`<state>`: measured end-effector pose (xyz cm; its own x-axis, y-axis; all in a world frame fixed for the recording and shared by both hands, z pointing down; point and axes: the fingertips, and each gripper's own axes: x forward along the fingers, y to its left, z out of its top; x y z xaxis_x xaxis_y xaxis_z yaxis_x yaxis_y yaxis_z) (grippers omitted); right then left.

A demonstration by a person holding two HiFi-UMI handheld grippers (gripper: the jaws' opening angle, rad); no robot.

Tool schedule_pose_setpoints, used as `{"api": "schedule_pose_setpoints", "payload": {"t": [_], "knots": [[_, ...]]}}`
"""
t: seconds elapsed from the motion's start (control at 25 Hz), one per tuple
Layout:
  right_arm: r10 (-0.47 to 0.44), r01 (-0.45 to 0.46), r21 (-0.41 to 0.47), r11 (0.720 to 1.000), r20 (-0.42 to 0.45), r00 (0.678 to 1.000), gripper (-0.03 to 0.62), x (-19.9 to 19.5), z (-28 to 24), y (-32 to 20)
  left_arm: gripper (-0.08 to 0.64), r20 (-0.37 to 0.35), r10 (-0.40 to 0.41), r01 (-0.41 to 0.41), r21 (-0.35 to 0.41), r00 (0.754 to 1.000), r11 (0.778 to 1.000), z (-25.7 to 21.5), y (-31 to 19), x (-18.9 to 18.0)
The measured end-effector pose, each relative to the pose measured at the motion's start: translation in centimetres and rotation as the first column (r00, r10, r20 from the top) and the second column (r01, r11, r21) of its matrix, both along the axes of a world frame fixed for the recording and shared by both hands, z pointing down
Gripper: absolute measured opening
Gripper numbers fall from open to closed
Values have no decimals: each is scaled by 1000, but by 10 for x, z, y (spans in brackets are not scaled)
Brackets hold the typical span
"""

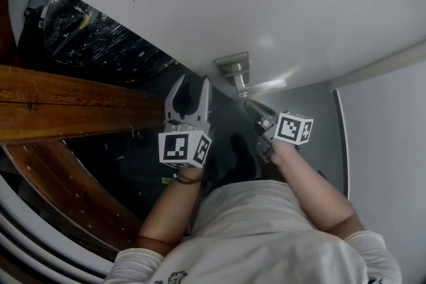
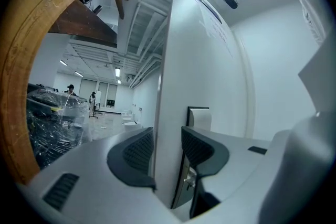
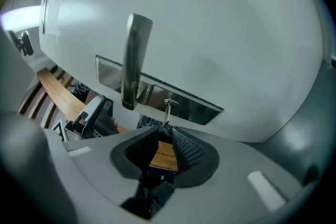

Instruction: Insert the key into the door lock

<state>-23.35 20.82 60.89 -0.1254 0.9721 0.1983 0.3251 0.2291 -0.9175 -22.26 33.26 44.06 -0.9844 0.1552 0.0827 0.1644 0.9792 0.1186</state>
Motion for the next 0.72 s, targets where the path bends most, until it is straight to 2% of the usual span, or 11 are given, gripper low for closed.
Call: {"api": "schedule_pose_setpoints", "payload": {"t": [0.12, 0.2, 0.28, 0.4, 0.44, 0.52, 0.72], "knots": [[-61, 52, 66, 996, 153, 986, 60, 9, -24, -21, 155, -23, -33, 33, 0, 999, 999, -2, -10, 20], [-126, 103, 93, 990, 293, 948, 38, 18, -52, -29, 138, -25, -44, 44, 5, 999, 999, -6, -24, 31], [-188, 161, 98, 982, 433, 882, 25, 18, -72, -25, 36, -36, -50, 50, -7, 998, 999, -2, -35, 32], [-250, 304, 17, 952, 616, 747, 12, 0, -83, 25, 6, -63, -108, 104, -72, 992, 992, 13, -31, 17], [-246, 333, -5, 943, 662, 708, 9, -4, -90, 35, 6, -67, -134, 127, -94, 989, 987, 15, -30, 12], [-208, 333, -30, 943, 728, 653, 5, -8, -117, 33, 6, -62, -175, 166, -125, 983, 978, 6, -36, 7], [-77, 258, -92, 962, 813, 578, 2, -12, -193, 10, 6, 4, -278, 275, -176, 960, 945, -47, -63, 10]]}}
